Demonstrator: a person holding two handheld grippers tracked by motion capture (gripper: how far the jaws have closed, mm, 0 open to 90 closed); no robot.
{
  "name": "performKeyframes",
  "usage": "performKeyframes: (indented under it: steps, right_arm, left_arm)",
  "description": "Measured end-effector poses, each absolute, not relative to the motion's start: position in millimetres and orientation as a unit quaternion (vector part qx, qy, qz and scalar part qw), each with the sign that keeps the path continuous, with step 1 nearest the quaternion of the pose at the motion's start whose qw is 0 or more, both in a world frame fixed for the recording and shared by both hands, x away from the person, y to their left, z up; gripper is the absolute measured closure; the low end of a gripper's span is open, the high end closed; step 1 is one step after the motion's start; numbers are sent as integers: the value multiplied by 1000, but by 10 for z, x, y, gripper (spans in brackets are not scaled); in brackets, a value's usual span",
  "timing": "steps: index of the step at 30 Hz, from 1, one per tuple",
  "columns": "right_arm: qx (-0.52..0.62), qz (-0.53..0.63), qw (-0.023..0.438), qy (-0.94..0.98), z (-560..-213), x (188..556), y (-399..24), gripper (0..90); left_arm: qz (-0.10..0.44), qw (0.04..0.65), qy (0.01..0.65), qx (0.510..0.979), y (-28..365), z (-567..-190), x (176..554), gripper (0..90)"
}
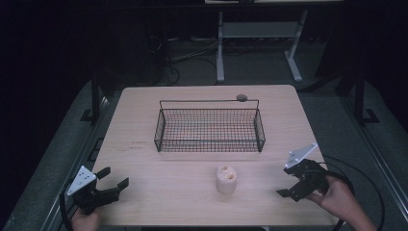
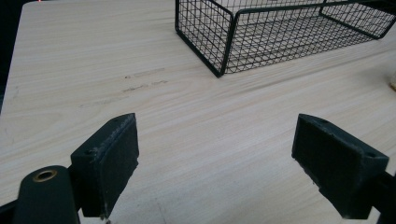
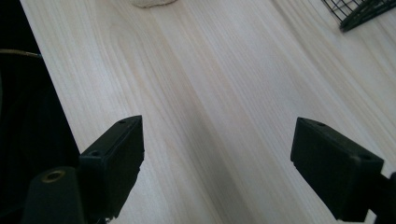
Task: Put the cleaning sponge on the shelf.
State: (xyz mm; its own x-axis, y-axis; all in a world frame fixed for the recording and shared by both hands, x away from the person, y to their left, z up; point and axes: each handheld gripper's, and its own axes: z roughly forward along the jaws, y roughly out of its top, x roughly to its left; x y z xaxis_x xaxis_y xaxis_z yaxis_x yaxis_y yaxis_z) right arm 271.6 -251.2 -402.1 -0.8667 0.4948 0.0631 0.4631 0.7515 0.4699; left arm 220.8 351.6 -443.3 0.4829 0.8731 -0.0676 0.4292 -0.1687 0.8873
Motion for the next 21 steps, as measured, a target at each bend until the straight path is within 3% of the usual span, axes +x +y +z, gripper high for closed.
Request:
performKeyframes:
  steps: [21]
  right_arm:
    - [218, 231, 24, 948, -3907, 2794, -2196, 167]
  left_arm:
    - [242, 464, 447, 725, 3504, -4423, 2208, 139]
